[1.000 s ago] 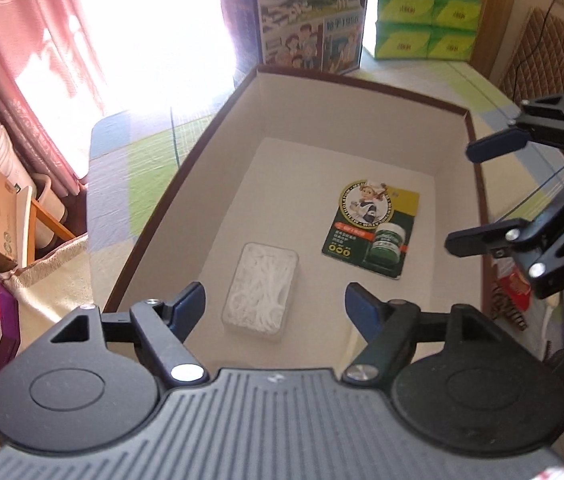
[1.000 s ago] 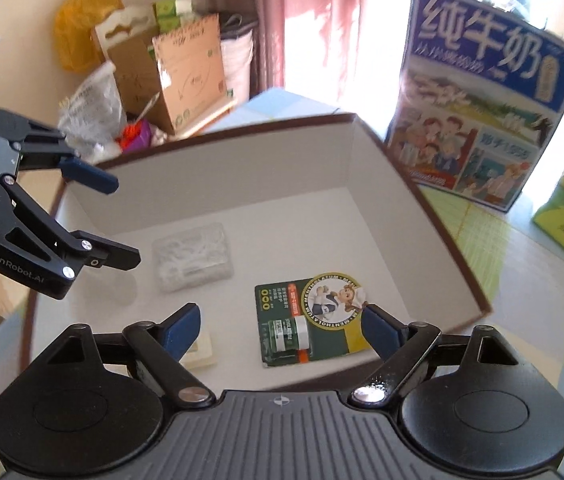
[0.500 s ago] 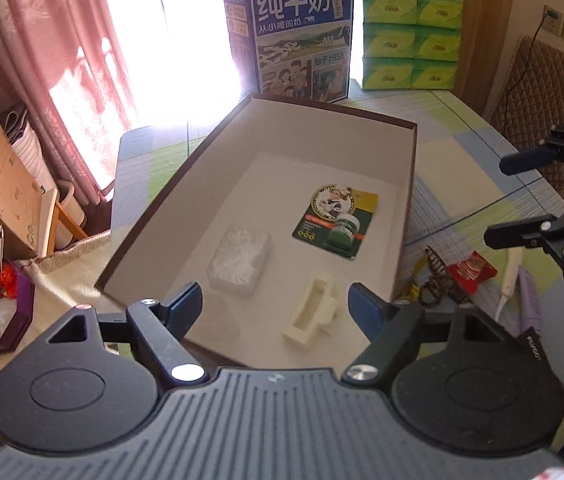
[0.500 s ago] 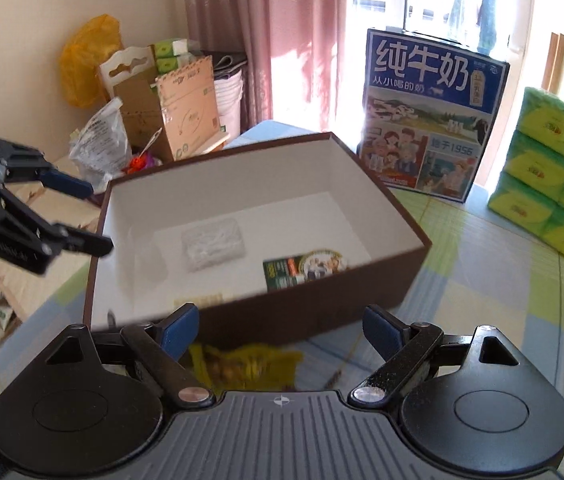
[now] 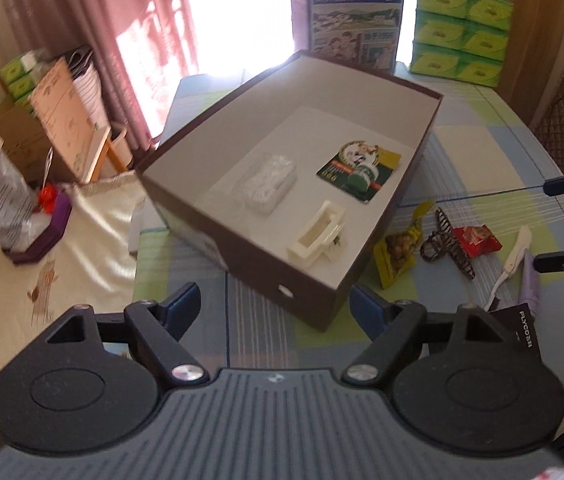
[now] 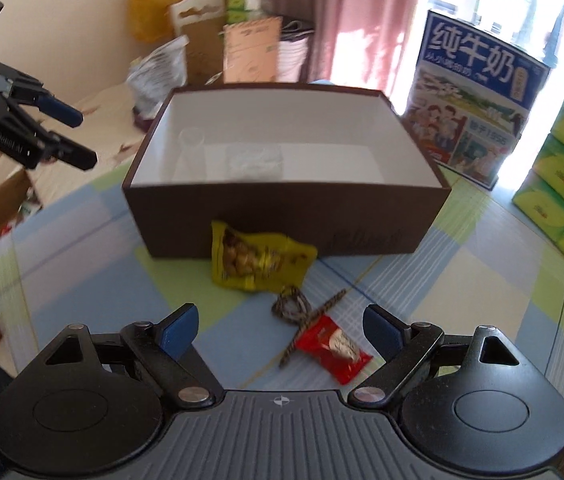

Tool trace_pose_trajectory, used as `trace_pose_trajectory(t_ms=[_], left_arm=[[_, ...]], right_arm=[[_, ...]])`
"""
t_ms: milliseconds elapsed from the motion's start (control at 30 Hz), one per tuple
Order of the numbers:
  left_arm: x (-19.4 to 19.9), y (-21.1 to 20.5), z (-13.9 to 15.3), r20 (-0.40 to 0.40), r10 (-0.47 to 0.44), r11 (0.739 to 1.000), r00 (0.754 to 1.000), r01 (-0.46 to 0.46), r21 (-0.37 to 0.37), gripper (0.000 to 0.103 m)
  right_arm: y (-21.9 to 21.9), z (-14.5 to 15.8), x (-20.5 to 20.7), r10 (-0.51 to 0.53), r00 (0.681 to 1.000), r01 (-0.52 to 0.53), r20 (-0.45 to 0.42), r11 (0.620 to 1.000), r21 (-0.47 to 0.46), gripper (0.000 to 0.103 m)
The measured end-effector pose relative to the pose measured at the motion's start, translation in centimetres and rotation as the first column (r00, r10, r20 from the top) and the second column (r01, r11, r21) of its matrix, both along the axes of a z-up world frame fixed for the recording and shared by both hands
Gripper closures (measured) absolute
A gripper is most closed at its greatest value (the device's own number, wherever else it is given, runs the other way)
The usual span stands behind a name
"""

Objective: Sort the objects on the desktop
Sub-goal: 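Withdraw both tools from the brown box, then move the left tool down toward the purple tube on the table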

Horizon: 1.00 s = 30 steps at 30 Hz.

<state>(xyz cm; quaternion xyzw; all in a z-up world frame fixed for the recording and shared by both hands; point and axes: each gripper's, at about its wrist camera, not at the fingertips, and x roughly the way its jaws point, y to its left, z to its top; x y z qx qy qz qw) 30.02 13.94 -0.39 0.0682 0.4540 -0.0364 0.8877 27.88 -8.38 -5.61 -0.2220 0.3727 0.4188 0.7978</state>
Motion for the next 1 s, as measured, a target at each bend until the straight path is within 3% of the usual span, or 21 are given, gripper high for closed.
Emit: trace_pose_trajectory(t_ms=[100,300,733,1000], left_arm=[[-0.8,0.4,-1.0,-0.029,0.050,0.999,0.998,-0.050,0.009,0.024],[-2.0,-0.4,-1.6,-0.052,0.063,0.998,0.997,-0.063,0.004,0.024],[-0.6,-6.8,-1.6,-0.049,-0.085,0.996,0.995,0.083,-0.042,0.025],[0.3,-8.8,-2.4,-0.071,-0.126,0.991,0.990,0.122,-0.054,0.025]], right_arm=[[-1.0,-0.7,0.3,0.030,1.000,-0.030,0.002,0.999,-0.022,0.016],[-2.8,-1.5,0.9,0.037,0.999,-0.037,-0.010,0.999,-0.037,0.016],[-9.0,-3.0,0.8,-0.097,0.992,0.094,-0.074,0.995,-0.043,0.016],[-10.9,-3.7,0.9,-0.122,0.988,0.117,-0.092,0.991,-0.058,0.016]])
